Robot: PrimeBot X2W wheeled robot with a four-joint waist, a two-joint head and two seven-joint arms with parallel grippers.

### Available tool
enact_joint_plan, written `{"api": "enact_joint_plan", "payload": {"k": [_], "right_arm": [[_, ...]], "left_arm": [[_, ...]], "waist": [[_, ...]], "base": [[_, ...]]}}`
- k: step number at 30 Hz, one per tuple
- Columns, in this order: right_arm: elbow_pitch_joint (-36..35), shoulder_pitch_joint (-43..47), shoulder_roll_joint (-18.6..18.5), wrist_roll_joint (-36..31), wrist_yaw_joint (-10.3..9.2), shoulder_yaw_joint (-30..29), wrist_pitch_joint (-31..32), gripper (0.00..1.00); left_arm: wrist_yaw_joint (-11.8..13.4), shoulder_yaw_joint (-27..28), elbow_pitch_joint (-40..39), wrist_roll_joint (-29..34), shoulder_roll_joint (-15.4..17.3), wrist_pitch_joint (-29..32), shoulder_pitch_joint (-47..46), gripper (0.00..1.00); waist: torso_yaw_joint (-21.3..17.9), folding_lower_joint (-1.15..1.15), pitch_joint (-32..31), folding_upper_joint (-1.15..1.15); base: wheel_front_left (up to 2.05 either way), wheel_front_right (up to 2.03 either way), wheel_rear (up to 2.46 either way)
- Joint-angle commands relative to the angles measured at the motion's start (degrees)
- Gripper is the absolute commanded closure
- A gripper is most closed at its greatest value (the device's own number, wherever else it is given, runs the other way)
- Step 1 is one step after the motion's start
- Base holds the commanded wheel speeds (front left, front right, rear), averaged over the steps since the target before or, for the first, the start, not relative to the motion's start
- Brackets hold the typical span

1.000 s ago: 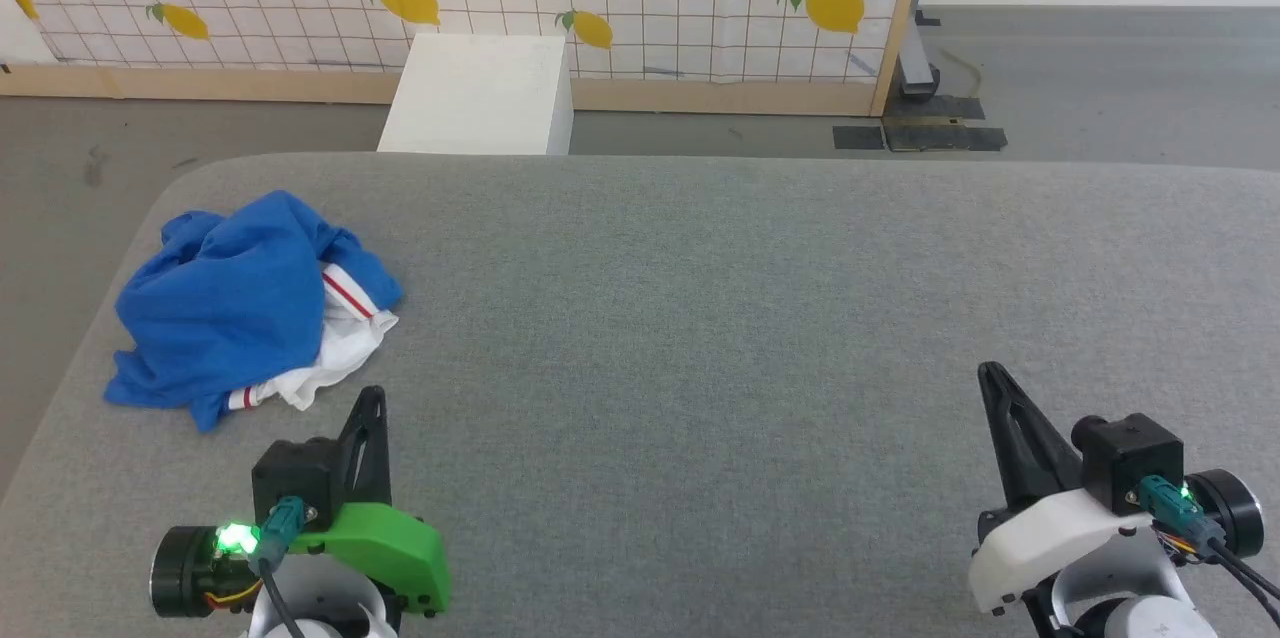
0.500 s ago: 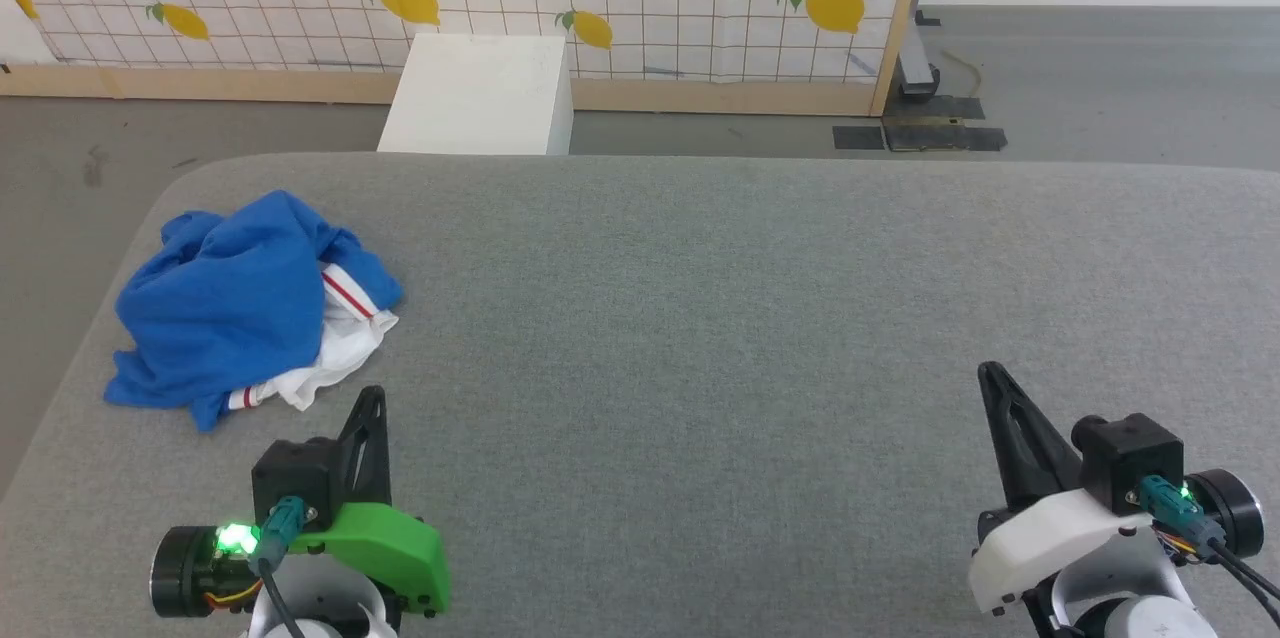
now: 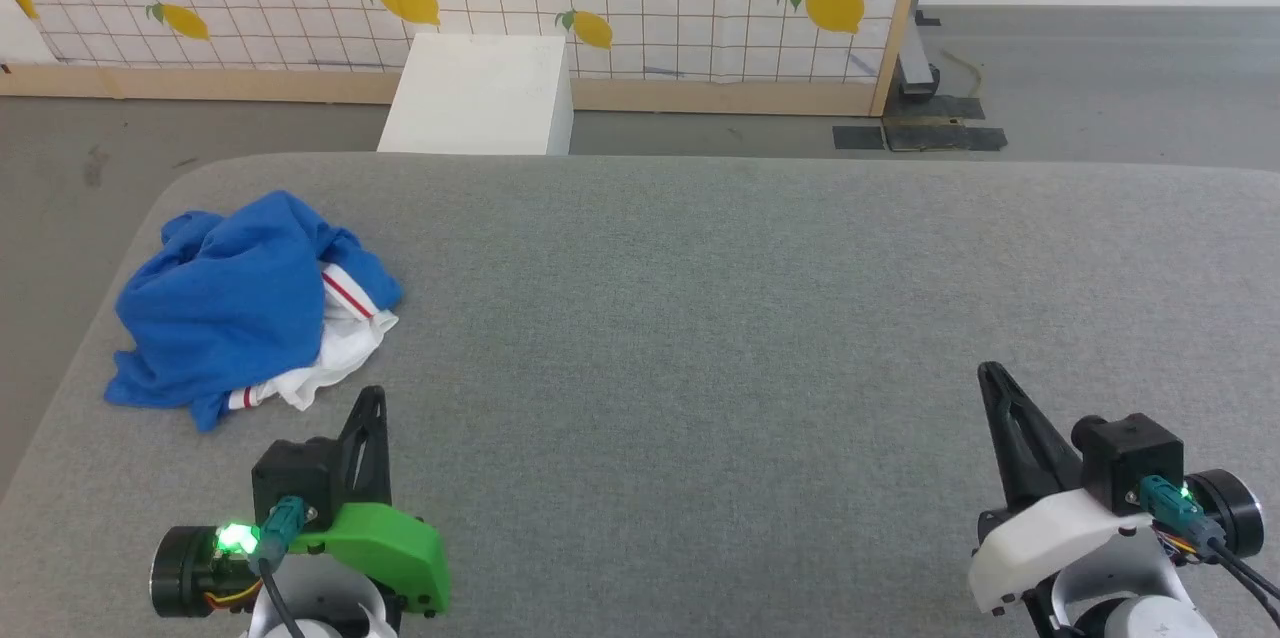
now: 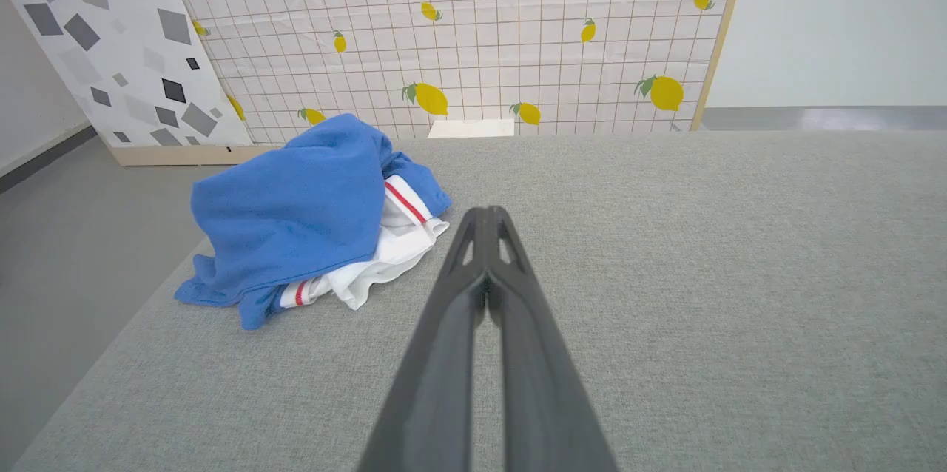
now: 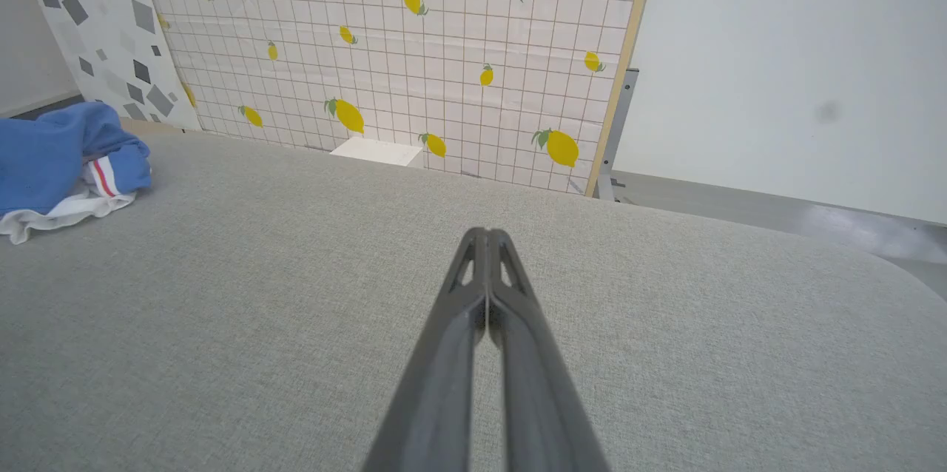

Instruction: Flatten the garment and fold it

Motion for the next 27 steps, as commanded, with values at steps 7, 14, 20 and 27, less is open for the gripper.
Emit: {"api": "enact_joint_plan", "payload": {"k": [7,14,20,27], "right_arm": [[-0.3,-0.9,0.1,-0.3,-0.09,0.1,0.0,1.00],[0.1,0.0,0.0,0.1,0.00,-0.1,-0.1,0.00],[0.5,0.1,0.0,0.9,0.00,-0.8,-0.8,0.00],[0.8,0.1,0.0,2.0,-0.01,-1.7,-1.6,0.00]], "left_arm": [[0.4,0.2,0.2,0.7,-0.2,0.1,-0.9,1.00],[0.0,-0.3,0.0,-0.3,0.0,-0.1,0.1,0.00],[-0.1,-0.3,-0.2,-0.7,0.0,-0.8,0.3,0.00],[-0.1,-0.3,-0.3,-1.2,0.0,-1.6,0.6,0.00]], "waist": [[0.0,0.00,0.0,0.00],[0.0,0.00,0.0,0.00],[0.0,0.00,0.0,0.00],[0.0,0.00,0.1,0.00]], "base": [[0.00,0.00,0.00],[0.00,0.00,0.00],[0.00,0.00,0.00],[0.00,0.00,0.00]]}}
